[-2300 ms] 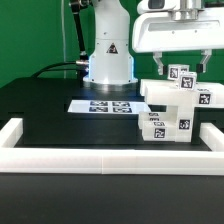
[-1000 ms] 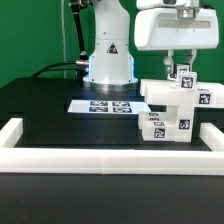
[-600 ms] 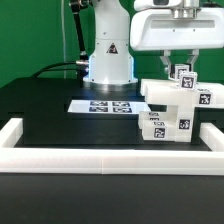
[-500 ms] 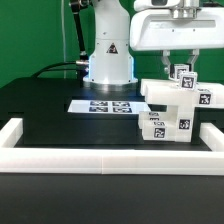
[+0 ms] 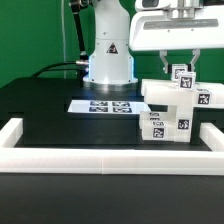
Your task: Assemble chair
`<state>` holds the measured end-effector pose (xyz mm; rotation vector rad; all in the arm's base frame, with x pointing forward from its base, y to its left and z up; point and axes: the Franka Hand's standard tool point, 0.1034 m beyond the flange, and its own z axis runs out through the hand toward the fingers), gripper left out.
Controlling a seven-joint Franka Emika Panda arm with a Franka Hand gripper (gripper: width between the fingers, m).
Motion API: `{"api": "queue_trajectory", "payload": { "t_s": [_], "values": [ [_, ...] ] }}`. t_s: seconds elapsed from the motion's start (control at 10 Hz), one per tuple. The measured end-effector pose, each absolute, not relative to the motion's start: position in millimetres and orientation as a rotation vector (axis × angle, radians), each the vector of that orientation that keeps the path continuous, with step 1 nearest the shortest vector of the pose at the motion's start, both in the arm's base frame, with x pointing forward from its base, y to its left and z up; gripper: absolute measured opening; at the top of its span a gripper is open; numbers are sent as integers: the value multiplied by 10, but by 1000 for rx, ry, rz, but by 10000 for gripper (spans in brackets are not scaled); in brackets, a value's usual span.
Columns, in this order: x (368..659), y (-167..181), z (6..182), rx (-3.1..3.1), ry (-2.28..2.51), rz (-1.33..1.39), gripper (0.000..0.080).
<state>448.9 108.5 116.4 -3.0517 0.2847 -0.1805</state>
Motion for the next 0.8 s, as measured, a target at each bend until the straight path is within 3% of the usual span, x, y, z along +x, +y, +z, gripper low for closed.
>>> {"api": "queue_trajectory", "payload": {
  "t_s": [0.8],
  "values": [
    [4481, 1113, 1165, -2862, 993, -141, 287]
  ]
}}
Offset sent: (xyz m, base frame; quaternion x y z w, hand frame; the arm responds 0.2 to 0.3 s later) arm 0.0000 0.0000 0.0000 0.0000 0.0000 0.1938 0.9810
